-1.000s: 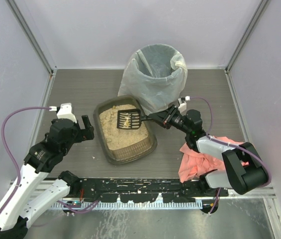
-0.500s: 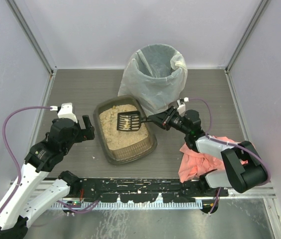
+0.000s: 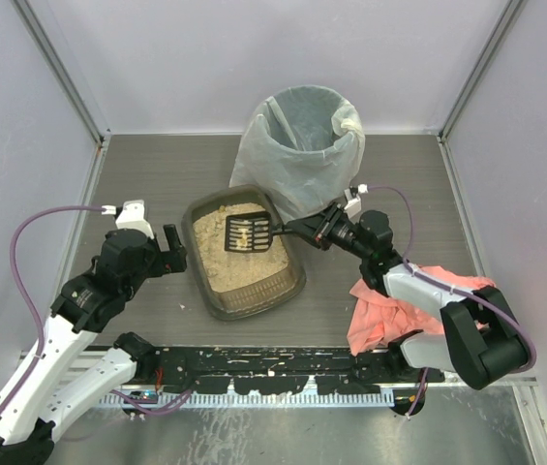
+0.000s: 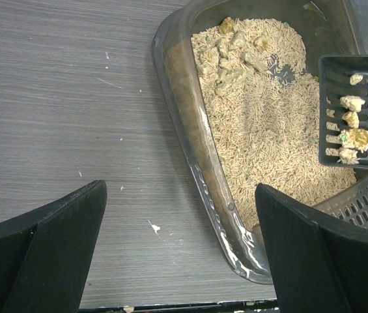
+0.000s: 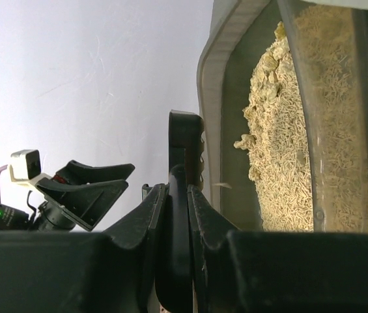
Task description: Clean the litter box
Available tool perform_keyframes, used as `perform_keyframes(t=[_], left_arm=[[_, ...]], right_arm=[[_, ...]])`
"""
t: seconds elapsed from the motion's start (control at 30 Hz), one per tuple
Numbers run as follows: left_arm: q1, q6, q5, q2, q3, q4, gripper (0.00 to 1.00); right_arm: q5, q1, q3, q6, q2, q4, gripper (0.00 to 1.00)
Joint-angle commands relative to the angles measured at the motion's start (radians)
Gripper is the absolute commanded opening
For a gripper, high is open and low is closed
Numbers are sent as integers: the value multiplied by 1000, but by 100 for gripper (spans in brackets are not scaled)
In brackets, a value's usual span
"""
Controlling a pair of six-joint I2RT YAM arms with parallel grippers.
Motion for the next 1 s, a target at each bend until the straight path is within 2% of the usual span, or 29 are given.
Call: perform_keyframes(t=[0.0,0.17,0.47,0.7,0.97], left_arm=[[-3,-16,15,3,8,46,98],[-2,-18,12,-4,-8,51,98],[-3,-27,6,-7,-14,51,98],[-3,-31,4,-13,-21,45,98],[-3,-34,20,-21,-23,44,98]], right_arm=[[10,-20,56,1,-44,-23,1],[-12,-21,138,39,-27,-51,1],[2,-30,388,42,-2,-171,1],[43,-133,613,-8,49,-294,1],[104,-284,774,-34,138,-352,1]])
